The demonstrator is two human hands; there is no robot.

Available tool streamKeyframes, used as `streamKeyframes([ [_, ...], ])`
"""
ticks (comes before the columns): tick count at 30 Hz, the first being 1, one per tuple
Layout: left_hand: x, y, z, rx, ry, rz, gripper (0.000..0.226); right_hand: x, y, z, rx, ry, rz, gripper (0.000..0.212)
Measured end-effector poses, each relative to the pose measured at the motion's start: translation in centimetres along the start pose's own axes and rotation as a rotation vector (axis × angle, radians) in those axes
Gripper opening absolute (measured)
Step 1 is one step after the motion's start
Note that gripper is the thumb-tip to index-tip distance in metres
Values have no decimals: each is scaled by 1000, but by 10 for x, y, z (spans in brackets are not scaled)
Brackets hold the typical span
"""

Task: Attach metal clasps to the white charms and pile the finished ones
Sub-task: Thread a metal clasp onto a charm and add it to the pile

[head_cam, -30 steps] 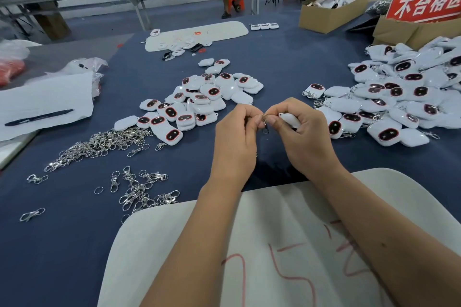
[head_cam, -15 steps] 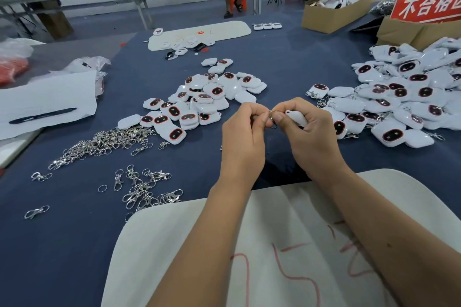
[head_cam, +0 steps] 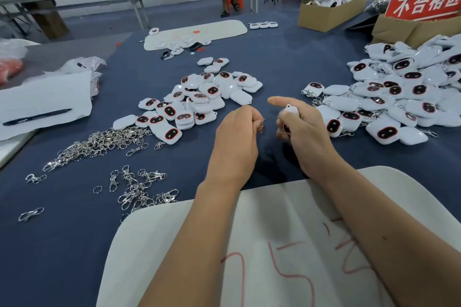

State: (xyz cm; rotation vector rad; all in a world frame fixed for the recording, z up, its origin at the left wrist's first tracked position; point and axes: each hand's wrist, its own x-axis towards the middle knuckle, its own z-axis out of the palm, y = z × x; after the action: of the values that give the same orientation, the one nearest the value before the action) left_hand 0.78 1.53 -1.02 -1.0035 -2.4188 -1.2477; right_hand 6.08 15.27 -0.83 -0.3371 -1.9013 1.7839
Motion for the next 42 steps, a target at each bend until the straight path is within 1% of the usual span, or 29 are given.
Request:
streamKeyframes([
  [1,0,0,0,30,-32,6,19,1,2,0,1,-8,25,31],
  [3,0,-1,1,62,-93,4,19,2,4,0,-39,9,13,28],
  [5,1,-1,1,62,-126,-15,19,3,5,0,-63,85,-27,25],
  [8,1,0,0,60,-157,-34,18,4,6,-2,-104,147,-73,16],
  [12,1,2,1,66,-170,-16,19,6,9,-2,-183,153,-65,20],
  [14,1,3,1,74,-177,-24,20,6,8,-1,-203,184,-76,12],
  [18,1,4,1,70,-185,-3,21,3,4,2,-330,195,-134,31],
  [20,1,5,1,66,-193,9,21,3,3,2,-373,211,-150,35],
  [25,0,6,2,58,-215,10,22,2,3,3,-468,207,-185,36],
  [30,-1,8,1,63,-211,18,21,1,1,4,-497,202,-193,35],
  [42,-3,14,4,117,-201,-56,24,-2,0,6,-565,242,-229,35],
])
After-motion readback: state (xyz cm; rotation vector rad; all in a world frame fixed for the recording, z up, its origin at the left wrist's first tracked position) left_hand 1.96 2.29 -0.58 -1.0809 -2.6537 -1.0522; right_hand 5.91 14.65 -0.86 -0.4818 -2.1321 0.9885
